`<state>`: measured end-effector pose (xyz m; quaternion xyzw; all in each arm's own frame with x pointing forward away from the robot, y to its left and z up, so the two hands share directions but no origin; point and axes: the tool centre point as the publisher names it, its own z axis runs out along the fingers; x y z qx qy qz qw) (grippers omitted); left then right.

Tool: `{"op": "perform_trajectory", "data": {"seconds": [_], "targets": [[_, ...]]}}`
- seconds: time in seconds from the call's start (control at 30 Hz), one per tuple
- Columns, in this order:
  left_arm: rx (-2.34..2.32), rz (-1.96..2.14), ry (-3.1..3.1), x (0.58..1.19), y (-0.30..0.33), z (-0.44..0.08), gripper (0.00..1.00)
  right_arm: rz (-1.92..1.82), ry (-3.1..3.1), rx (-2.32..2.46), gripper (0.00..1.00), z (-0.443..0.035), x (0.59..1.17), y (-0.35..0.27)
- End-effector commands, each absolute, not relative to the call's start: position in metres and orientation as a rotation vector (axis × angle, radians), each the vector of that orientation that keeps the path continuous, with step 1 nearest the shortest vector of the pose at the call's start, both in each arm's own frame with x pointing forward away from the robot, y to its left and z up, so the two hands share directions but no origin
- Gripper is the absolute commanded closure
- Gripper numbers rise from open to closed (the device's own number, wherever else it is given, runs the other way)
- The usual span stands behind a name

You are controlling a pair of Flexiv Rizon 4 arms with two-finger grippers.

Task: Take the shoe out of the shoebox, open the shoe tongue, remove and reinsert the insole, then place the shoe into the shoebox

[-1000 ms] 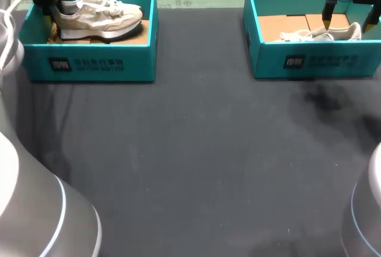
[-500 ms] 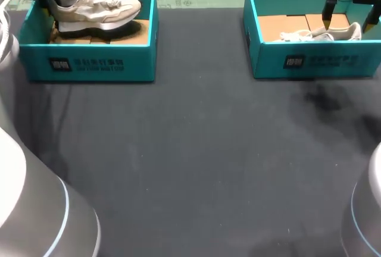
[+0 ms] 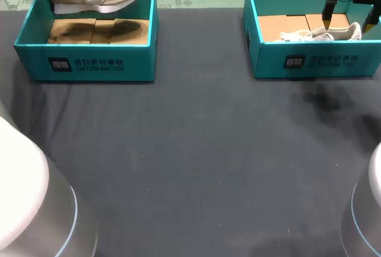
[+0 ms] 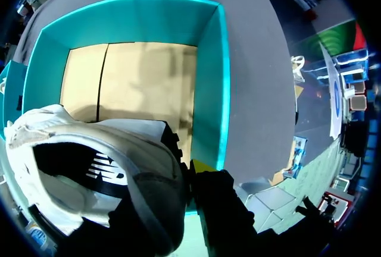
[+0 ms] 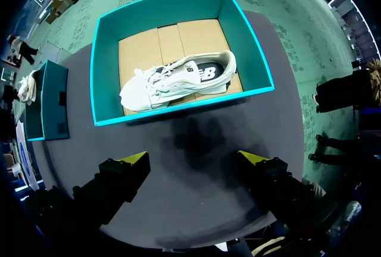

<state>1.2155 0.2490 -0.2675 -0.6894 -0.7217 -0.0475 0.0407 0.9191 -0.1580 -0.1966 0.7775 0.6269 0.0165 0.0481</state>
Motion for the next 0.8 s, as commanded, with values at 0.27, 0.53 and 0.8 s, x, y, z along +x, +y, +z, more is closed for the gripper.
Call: {"op": "perform_trajectory", "data": {"seconds": [0.27,0.53,0.8], "targets": [[-2.149,-0.295,-2.226,1.128,0.232,-0.181,1.0,0.05,1.911,2.37,0.0,-0.197,0.919,-0.158],[-2.15,-0.354,-2.219,1.084,0.223,-0.153,1.0,0.05,1.911,2.37,0.0,-0.197,0.919,-0.158],[-2.156,-0.434,-2.231,1.027,0.216,-0.132,1.0,0.05,1.911,2.37,0.0,-0.197,0.919,-0.158]]}}
